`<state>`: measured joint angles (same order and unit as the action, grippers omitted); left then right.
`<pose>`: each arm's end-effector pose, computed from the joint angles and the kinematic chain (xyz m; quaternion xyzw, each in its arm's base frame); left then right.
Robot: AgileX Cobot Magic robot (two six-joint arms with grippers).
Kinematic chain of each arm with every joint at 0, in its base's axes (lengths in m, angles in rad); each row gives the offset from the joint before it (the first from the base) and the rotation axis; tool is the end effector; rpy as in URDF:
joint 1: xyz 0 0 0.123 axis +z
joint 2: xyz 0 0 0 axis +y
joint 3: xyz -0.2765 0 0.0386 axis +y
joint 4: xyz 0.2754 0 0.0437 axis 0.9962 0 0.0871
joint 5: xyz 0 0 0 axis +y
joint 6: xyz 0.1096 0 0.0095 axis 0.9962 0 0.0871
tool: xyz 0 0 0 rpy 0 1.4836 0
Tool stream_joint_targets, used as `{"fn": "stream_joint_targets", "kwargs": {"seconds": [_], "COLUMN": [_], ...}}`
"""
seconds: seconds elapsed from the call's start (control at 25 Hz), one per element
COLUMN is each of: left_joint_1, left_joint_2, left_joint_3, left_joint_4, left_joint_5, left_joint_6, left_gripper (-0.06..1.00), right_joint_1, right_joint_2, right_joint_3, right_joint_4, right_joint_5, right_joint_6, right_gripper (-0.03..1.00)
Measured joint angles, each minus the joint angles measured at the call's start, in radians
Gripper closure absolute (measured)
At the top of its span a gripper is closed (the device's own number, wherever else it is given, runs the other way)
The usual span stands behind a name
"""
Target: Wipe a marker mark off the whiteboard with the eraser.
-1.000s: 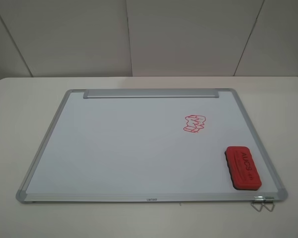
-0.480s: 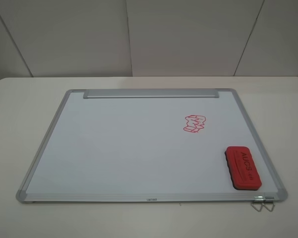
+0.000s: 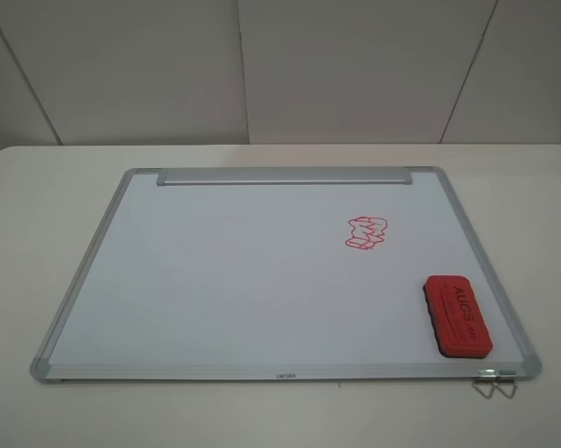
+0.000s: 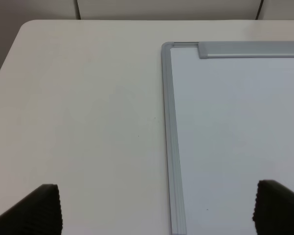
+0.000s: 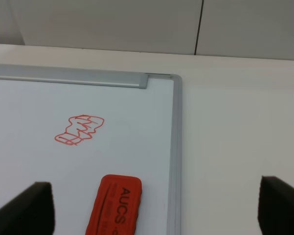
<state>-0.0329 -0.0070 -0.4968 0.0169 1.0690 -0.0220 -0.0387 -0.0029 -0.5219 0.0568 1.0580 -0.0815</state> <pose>0.0410 0.0003 0.2802 0.0043 0.8544 -0.0058 0.5196 0.0391 0.0039 0.2892 -0.0195 0.8454 -0.0037 0.5337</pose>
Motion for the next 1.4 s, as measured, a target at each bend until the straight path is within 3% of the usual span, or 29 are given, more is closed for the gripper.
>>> {"fn": "stream_joint_targets", "kwargs": {"seconds": [1.4], "left_joint_1": [0.000], "left_joint_2": [0.000], "left_joint_3": [0.000], "left_joint_4": [0.000], "left_joint_5": [0.000], "left_joint_6": [0.000], "left_gripper": [0.16], "right_joint_1": [0.000], "right_joint_2": [0.000], "right_joint_3": [0.001], "right_joint_4": [-0.011], "right_joint_5": [0.000], "right_joint_6": [0.015], "right_gripper": [0.23]}}
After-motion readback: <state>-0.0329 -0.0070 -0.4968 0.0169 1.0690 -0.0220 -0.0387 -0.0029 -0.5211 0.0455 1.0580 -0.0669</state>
